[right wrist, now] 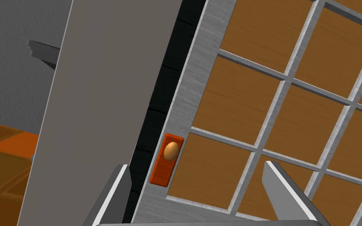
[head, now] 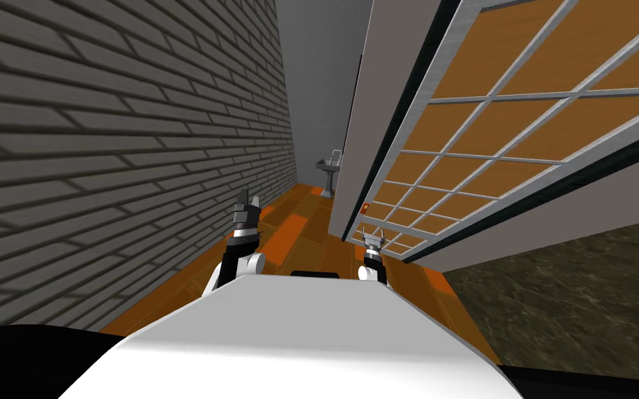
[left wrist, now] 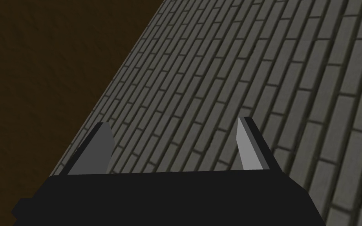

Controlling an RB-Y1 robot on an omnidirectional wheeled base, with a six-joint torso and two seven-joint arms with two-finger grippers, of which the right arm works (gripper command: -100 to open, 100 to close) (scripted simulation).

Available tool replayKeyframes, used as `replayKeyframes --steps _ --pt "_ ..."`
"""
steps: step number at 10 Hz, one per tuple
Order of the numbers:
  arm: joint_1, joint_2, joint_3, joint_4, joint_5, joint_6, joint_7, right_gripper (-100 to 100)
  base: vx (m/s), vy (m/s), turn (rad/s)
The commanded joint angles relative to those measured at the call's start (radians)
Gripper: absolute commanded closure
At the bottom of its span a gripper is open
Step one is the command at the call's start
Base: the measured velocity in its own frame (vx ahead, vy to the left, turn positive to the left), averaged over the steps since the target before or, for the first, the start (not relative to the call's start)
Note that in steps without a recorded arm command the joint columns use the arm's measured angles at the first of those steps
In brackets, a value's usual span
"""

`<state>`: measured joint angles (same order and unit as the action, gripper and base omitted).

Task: Pull the door open

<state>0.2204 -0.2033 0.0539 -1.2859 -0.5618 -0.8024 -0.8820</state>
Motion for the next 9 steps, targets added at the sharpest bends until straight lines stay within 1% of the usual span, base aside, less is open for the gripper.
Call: replayKeyframes --steps 1,2,3,4,9 --pt "-0.015 -0.006 0.003 0.050 -0.020 -0.011 -0.042 -100 0.070 -0.044 0.140" --pt "-0.023 -0.010 0.004 0.075 -0.031 -0.016 -0.065 -100 0.076 -0.054 0.125" --pt "-0.023 -0.010 0.004 0.078 -0.031 -0.016 -0.065 -100 0.058 -0.044 0.033" --pt "-0.031 -0.014 0.005 0.105 -0.043 -0.020 -0.087 -100 0.049 -0.044 0.061" --pt "-0.067 -0.031 0.011 0.231 -0.099 -0.042 -0.194 -100 0.069 -0.073 0.121"
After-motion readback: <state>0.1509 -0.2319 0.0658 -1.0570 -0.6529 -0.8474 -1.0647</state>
